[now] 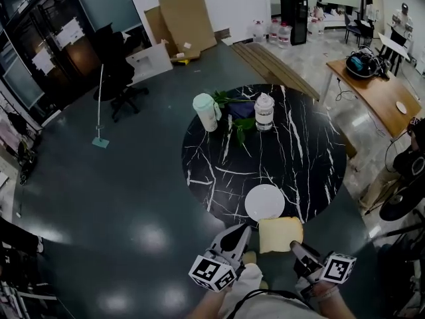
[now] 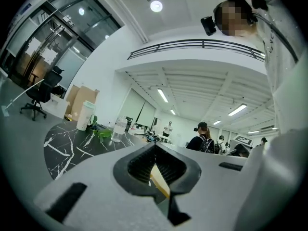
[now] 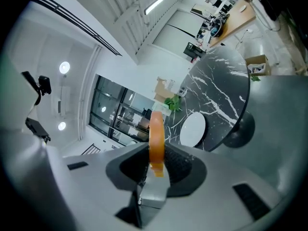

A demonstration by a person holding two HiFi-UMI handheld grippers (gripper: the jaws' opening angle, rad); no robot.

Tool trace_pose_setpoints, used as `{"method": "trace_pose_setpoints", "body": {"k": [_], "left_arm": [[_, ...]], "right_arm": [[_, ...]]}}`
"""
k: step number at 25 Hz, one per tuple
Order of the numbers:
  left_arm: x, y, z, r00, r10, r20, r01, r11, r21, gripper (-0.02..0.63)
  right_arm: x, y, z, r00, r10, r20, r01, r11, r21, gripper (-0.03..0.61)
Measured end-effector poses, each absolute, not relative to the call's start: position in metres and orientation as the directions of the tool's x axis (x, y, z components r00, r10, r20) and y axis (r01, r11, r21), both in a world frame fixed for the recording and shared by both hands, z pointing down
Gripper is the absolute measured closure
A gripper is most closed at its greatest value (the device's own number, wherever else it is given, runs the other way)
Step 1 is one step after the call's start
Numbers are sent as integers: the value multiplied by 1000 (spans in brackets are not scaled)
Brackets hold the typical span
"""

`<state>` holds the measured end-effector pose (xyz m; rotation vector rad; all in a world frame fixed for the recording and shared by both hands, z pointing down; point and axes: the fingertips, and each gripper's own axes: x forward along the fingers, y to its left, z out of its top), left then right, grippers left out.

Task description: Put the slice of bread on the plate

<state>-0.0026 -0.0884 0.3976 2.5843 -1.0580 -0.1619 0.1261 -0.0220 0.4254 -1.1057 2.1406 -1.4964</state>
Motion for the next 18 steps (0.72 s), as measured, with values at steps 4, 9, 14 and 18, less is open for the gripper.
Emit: {"method": "trace_pose_setpoints", "body": {"k": [4,9,14,18], "left_arm": [[2,-110,408,718,-696,30,-665,-672,327,606],[-1,-129,423,698,-715,36,-683,-650,333,606],[1,-139,442,692,-721,46,-692,-643,328,606],[-10,-149,453,654,-754,62,-738,-618,271,606]], "right_arm": [[121,-45,439,-655,-733,183,-403,134,-905,494],[117,-73,455,-649,-741,172,-379,118,-918,494],[120,-96,478,-629,-758,173,-355,82,-931,494],[119,-110,497,-608,-777,166,-322,50,-945,494]]}}
